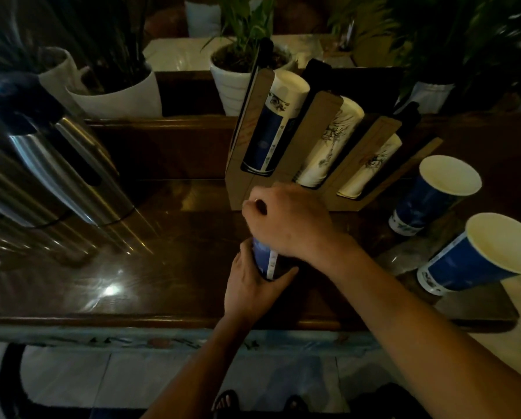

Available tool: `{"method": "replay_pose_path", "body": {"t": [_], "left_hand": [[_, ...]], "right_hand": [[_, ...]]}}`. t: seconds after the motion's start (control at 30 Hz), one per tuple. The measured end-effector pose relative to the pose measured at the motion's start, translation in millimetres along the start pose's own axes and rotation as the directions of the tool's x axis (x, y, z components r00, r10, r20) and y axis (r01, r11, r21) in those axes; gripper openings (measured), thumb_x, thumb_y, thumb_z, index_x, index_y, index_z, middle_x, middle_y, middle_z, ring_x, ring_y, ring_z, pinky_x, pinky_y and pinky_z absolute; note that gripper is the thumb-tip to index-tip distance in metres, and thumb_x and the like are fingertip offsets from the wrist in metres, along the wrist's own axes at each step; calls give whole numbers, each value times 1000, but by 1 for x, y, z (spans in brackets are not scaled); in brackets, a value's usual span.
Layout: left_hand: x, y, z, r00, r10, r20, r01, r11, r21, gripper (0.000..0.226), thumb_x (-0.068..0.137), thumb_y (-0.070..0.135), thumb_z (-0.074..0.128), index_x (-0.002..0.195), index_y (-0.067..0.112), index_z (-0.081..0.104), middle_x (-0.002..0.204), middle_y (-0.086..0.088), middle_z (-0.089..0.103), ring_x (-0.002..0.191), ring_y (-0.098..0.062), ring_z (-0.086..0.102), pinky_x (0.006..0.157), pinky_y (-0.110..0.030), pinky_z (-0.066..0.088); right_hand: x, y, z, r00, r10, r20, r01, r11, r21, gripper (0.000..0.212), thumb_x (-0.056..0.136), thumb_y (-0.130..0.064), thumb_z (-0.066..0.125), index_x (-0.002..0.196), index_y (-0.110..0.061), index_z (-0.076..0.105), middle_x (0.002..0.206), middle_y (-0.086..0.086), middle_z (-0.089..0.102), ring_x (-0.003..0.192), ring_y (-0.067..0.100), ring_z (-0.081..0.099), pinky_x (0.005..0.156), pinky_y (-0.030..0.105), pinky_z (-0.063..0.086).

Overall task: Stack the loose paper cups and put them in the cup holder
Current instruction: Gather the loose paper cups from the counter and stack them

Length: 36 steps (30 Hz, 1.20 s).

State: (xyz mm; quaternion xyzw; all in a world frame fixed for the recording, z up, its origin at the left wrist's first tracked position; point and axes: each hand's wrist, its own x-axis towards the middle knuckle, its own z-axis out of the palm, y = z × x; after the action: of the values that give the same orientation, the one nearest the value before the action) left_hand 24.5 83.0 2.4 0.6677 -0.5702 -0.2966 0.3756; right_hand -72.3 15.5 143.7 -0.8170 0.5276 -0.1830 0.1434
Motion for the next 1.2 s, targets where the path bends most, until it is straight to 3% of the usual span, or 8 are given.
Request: {"method": "replay_pose_path", "body": {"t": [0.1,0.2,0.33,0.53,0.7,0.8,1.03,1.2], "left_hand": [[-2,0,-1,1000,23,-10,-23,1000,2,94,61,75,75,136,37,31,132,7,56,120,-12,57,97,-43,55],[-2,-1,0,999,49,14,-50,998,36,99,61,79,72,140,37,29,134,5,53,120,-9,53,98,-40,54],[-2,-1,1,996,84,-8,-82,990,114,96,60,79,69,137,39,27,132,3,53,113,-3,43,93,-30,46],[-6,0,-2,991,134,17,-135,983,124,102,63,75,68,143,25,33,128,3,54,114,-12,56,92,-40,57],[-6,0,-1,988,151,44,-154,985,80,103,62,72,72,145,23,36,134,-2,58,116,-17,61,92,-45,58],[-6,-3,-1,988,151,6,-151,987,49,98,61,68,78,141,30,38,128,1,62,111,-17,64,87,-47,59],[-3,-8,0,988,156,21,-154,986,-59,96,62,70,78,142,35,38,130,4,62,116,-15,63,92,-48,58],[-5,-6,-1,988,150,28,-148,986,-77,98,61,75,75,142,38,36,132,5,58,116,-14,61,92,-46,58]], "right_hand": [[16,21,-22,963,169,209,-214,953,216,35,95,-46,41,84,-25,67,84,-2,64,76,13,57,68,32,46],[16,33,-27,941,214,261,-295,898,325,32,93,-42,44,86,-25,70,90,-2,66,83,17,60,76,34,49],[6,38,-18,962,224,158,-268,888,375,37,84,-51,43,86,-28,72,87,-7,68,80,11,62,74,33,51],[-22,60,-14,951,289,-112,-168,784,597,38,89,-52,56,93,-20,76,89,-6,75,84,2,67,86,40,56],[-47,65,-16,991,128,-38,-88,842,533,59,89,-65,52,136,-29,60,133,-9,65,122,-1,56,103,33,49],[-62,70,-23,991,88,-104,-33,896,443,63,95,-64,47,144,-25,53,144,-7,58,133,2,49,108,34,45],[-106,100,-39,983,102,-155,-38,928,371,58,95,-57,52,148,-36,44,150,-15,49,136,-2,42,108,29,44],[-141,116,-65,946,99,-309,28,924,382,48,98,-50,53,144,-36,50,140,-14,58,118,-1,58,88,26,56]]}}
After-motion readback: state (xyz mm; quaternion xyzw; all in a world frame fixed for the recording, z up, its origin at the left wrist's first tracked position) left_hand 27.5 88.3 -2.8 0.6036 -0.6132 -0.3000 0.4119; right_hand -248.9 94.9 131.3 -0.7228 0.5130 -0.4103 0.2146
